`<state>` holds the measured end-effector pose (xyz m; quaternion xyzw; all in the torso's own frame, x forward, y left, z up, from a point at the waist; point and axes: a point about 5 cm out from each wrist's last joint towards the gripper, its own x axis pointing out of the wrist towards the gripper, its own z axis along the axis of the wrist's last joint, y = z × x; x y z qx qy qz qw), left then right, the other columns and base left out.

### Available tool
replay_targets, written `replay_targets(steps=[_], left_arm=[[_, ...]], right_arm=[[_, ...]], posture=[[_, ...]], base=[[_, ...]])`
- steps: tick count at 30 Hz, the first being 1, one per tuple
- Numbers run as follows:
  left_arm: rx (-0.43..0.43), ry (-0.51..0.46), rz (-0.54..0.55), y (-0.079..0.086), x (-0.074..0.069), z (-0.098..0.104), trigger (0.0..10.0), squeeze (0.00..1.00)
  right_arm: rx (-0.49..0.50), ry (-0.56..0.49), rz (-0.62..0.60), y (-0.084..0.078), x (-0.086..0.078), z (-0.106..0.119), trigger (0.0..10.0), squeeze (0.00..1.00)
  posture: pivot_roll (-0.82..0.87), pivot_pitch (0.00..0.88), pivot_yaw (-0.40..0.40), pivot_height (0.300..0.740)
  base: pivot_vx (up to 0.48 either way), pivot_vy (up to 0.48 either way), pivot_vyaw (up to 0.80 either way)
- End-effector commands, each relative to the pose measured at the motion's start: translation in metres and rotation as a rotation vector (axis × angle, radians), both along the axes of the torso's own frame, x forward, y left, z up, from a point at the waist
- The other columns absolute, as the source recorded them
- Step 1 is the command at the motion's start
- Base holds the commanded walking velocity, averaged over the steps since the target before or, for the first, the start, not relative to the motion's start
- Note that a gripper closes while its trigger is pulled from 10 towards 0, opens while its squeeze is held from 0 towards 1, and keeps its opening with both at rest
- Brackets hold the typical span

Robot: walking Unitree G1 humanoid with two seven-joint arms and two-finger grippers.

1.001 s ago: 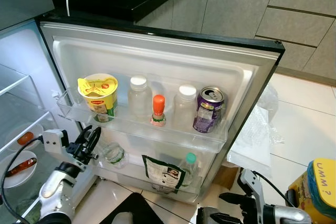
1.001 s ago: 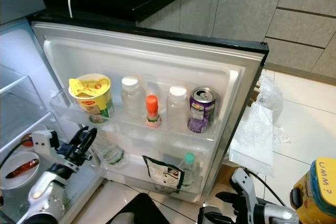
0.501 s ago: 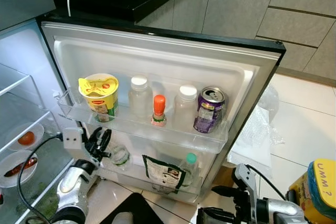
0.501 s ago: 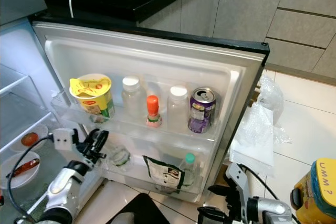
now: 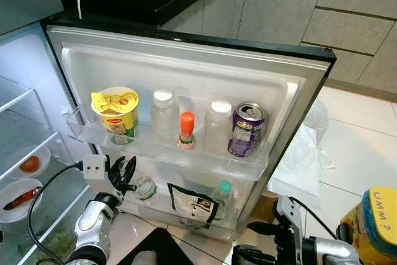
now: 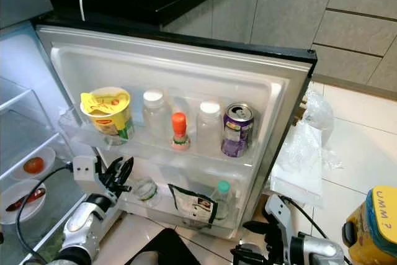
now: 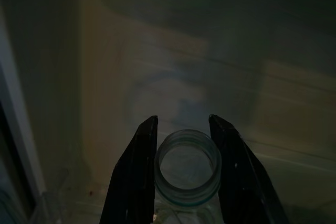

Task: Restocking fridge

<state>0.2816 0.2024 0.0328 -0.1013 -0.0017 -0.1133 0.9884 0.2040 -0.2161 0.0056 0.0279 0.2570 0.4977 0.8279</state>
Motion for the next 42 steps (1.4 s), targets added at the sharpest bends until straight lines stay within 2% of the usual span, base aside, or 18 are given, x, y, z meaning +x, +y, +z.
replay_targets(steps=[1,18,31,32,42], left_arm=[[0.012,0.018,-0.022,-0.007,-0.001,-0.004,10.0,0.00],[0.098,0.093,-0.071,-0.024,-0.003,-0.016,10.0,0.00],[0.120,0.146,-0.072,-0.025,-0.009,-0.025,10.0,0.00],[0.125,0.152,-0.072,-0.025,-0.009,-0.026,10.0,1.00],[0.131,0.149,-0.062,-0.025,-0.007,-0.025,10.0,1.00]], right_arm=[[0.019,0.003,0.009,0.003,-0.002,0.000,10.0,0.00],[0.040,0.031,0.046,0.011,-0.017,0.003,10.0,0.00],[0.045,0.031,0.048,0.013,-0.019,0.008,10.0,0.00],[0.045,0.031,0.048,0.013,-0.020,0.008,10.0,0.00],[0.046,0.033,0.044,0.012,-0.019,0.010,10.0,0.00]], posture=[[-0.05,0.050,-0.038,0.611],[-0.07,0.080,-0.031,0.611],[-0.08,0.088,-0.031,0.611],[-0.08,0.088,-0.031,0.611],[-0.08,0.082,-0.030,0.611]], base=[[0.000,0.000,0.00],[0.000,0.000,0.00],[0.000,0.000,0.00],[0.000,0.000,0.00],[0.000,0.000,0.00]])
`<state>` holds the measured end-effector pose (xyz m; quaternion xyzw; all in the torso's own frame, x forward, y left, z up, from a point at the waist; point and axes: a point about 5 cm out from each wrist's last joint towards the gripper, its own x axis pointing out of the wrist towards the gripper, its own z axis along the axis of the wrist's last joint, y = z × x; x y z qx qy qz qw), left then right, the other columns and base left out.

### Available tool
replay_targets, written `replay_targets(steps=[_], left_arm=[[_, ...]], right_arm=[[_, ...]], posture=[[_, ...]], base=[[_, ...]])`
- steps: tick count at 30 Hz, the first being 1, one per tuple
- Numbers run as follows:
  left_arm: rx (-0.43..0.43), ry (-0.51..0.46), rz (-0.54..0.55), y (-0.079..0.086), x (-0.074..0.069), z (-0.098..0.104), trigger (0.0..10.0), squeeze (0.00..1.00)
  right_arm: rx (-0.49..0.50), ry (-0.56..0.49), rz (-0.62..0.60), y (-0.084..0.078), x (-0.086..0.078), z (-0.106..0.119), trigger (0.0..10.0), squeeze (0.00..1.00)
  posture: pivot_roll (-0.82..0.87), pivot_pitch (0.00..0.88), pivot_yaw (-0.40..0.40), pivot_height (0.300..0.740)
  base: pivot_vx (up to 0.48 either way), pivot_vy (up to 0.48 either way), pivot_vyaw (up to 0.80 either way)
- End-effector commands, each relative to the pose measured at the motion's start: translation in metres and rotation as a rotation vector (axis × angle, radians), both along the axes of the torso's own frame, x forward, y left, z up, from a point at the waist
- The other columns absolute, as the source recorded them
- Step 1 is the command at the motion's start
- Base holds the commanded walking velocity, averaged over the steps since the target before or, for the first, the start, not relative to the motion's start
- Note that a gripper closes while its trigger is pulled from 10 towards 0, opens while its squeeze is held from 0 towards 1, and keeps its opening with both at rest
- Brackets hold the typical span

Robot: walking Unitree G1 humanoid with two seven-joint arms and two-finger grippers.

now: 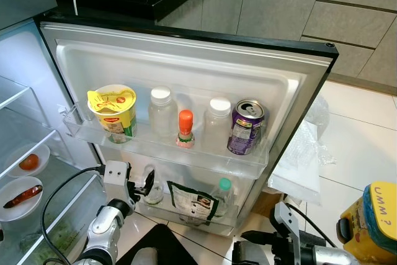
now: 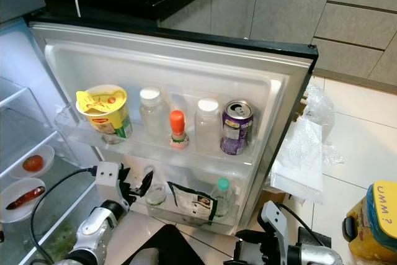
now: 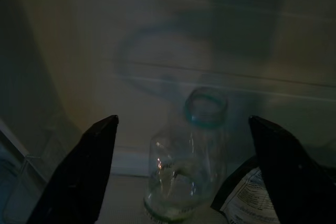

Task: Restocking fridge

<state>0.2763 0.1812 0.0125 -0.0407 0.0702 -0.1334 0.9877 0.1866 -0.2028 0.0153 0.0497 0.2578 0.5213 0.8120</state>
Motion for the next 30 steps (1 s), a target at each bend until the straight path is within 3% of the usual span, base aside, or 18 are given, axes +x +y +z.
replay_targets(steps=[1,4,5,6,16,30], left_arm=[[-0.012,0.018,-0.006,-0.003,-0.001,-0.003,10.0,1.00],[-0.016,0.003,-0.001,0.000,-0.001,-0.001,10.0,1.00],[-0.019,-0.003,0.001,0.002,0.000,0.000,10.0,0.73],[-0.021,-0.011,0.007,0.004,0.000,0.001,10.0,0.00],[-0.056,-0.060,0.053,0.032,-0.009,0.005,10.0,0.00],[-0.114,-0.032,0.008,0.031,-0.019,-0.002,10.0,0.00]], right_arm=[[-0.003,0.004,0.000,-0.001,-0.001,0.001,10.0,0.00],[-0.002,0.006,0.000,-0.001,-0.001,0.001,10.0,0.00],[-0.001,0.008,0.000,-0.001,0.000,0.001,10.0,0.00],[-0.001,0.010,0.001,-0.001,0.000,0.001,10.0,0.00],[-0.004,0.036,0.006,-0.001,0.002,-0.003,10.0,0.00],[-0.015,0.045,-0.003,-0.004,0.004,-0.005,10.0,0.00]], posture=[[-0.08,0.078,-0.030,0.611],[-0.08,0.077,-0.029,0.611],[-0.08,0.073,-0.029,0.611],[-0.08,0.071,-0.029,0.611],[-0.05,0.057,-0.033,0.611],[-0.04,0.039,-0.031,0.611]], base=[[0.000,0.000,0.00],[0.000,0.000,0.00],[0.000,0.000,0.00],[0.000,0.000,0.00],[0.000,0.000,0.00],[0.000,0.000,0.00]])
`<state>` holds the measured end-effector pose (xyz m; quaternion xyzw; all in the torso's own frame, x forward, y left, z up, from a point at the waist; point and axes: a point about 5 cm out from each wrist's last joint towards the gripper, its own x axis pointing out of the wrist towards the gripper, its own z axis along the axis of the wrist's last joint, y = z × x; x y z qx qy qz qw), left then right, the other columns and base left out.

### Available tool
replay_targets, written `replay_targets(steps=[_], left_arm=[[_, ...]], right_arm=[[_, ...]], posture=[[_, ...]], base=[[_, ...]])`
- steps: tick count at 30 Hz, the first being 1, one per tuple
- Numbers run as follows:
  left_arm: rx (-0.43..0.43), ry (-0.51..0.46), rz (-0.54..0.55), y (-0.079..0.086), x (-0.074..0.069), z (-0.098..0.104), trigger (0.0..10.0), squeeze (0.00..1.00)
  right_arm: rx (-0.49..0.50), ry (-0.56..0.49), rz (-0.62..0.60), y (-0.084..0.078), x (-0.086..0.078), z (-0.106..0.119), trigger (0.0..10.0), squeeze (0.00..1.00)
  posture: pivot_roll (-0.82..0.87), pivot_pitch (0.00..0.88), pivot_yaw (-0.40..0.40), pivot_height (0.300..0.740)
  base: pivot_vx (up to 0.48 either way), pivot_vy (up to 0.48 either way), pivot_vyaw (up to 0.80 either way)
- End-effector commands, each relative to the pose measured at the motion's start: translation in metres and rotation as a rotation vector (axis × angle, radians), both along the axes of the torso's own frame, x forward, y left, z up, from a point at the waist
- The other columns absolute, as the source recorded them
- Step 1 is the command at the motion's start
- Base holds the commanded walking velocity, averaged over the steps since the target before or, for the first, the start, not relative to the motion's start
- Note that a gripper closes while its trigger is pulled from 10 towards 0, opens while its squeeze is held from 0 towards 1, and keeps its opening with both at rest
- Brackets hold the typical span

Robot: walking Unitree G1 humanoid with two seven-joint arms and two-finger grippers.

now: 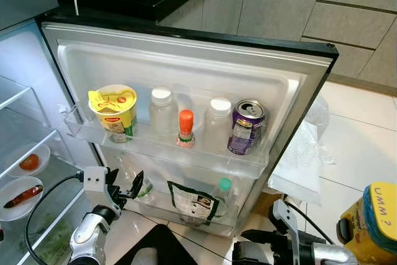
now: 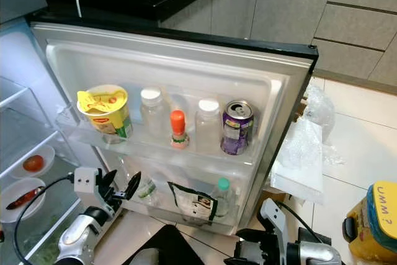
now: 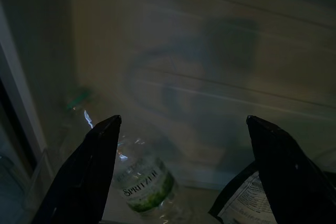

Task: Restocking fridge

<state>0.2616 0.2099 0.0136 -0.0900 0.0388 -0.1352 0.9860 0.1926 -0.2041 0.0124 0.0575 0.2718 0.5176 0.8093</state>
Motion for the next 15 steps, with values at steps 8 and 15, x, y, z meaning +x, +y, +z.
replay_targets(steps=[8,15], left_arm=[[-0.053,0.030,0.001,0.006,-0.008,-0.006,10.0,0.00],[-0.060,0.069,0.117,0.029,-0.020,-0.012,10.0,0.00]], right_arm=[[-0.032,0.039,-0.004,-0.007,-0.004,-0.008,10.0,0.00],[-0.067,0.081,-0.067,-0.017,-0.010,-0.018,10.0,0.00]], posture=[[-0.04,0.029,-0.032,0.611],[-0.04,0.023,-0.032,0.611]], base=[[0.000,0.000,0.00],[0.000,0.000,0.00]])
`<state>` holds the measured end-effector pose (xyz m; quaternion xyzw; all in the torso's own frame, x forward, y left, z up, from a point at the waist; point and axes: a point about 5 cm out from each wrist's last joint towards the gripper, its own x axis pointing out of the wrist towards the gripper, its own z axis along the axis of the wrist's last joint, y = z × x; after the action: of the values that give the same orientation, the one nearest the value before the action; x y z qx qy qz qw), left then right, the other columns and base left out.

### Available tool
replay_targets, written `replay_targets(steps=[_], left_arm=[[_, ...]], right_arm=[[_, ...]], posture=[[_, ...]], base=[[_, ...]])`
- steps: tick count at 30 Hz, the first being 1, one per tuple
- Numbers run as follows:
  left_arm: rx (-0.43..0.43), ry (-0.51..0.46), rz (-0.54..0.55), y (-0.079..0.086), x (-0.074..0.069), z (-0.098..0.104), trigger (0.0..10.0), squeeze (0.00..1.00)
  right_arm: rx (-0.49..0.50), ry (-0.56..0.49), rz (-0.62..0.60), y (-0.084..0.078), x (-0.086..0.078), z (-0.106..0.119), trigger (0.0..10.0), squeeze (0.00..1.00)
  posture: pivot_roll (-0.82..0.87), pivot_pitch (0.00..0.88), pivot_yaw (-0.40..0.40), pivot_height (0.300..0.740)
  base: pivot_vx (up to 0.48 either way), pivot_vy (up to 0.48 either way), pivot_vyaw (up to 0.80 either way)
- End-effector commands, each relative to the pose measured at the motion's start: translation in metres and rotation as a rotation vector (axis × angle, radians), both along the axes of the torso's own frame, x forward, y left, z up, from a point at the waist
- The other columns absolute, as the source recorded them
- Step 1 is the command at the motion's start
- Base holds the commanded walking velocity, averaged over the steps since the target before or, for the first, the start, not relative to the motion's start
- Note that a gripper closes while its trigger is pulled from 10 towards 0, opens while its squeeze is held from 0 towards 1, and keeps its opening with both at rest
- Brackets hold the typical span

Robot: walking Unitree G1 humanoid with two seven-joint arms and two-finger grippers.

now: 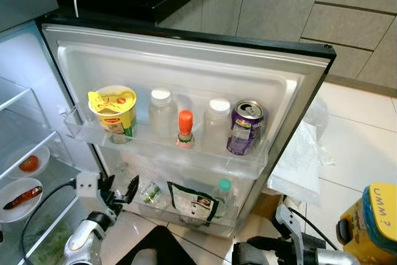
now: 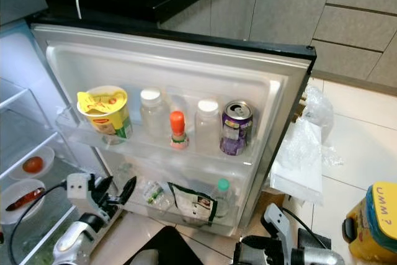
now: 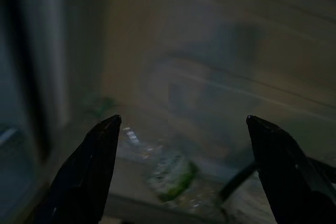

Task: Restocking fridge

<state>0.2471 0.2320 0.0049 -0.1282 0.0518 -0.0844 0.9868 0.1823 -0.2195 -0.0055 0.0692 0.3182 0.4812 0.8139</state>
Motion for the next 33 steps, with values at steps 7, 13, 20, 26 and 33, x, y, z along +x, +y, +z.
replay_targets(steps=[7,13,20,26,33], left_arm=[[-0.001,0.168,0.214,0.036,-0.034,-0.023,10.0,0.00],[-0.036,0.293,0.320,0.044,-0.063,-0.042,10.0,0.00],[-0.077,0.469,0.384,0.038,-0.099,-0.067,10.0,0.00],[-0.092,0.556,0.371,0.030,-0.115,-0.078,10.0,0.00],[-0.087,0.631,0.338,0.024,-0.127,-0.086,10.0,0.00]], right_arm=[[-0.106,0.053,-0.183,-0.021,-0.006,-0.019,10.0,0.00],[-0.247,0.109,-0.317,-0.035,-0.016,-0.036,10.0,0.00],[-0.354,0.172,-0.535,-0.051,-0.031,-0.052,10.0,0.00],[-0.390,0.196,-0.692,-0.061,-0.037,-0.056,10.0,0.00],[-0.415,0.198,-0.798,-0.068,-0.039,-0.057,10.0,0.00]], posture=[[-0.03,0.010,-0.031,0.611],[-0.03,0.003,-0.033,0.611],[-0.02,0.000,-0.036,0.611],[-0.02,0.000,-0.035,0.611],[-0.02,0.000,-0.035,0.631]], base=[[0.000,0.000,0.00],[0.000,0.000,0.00],[0.000,0.000,0.00],[0.000,0.000,0.00],[0.000,0.000,0.00]])
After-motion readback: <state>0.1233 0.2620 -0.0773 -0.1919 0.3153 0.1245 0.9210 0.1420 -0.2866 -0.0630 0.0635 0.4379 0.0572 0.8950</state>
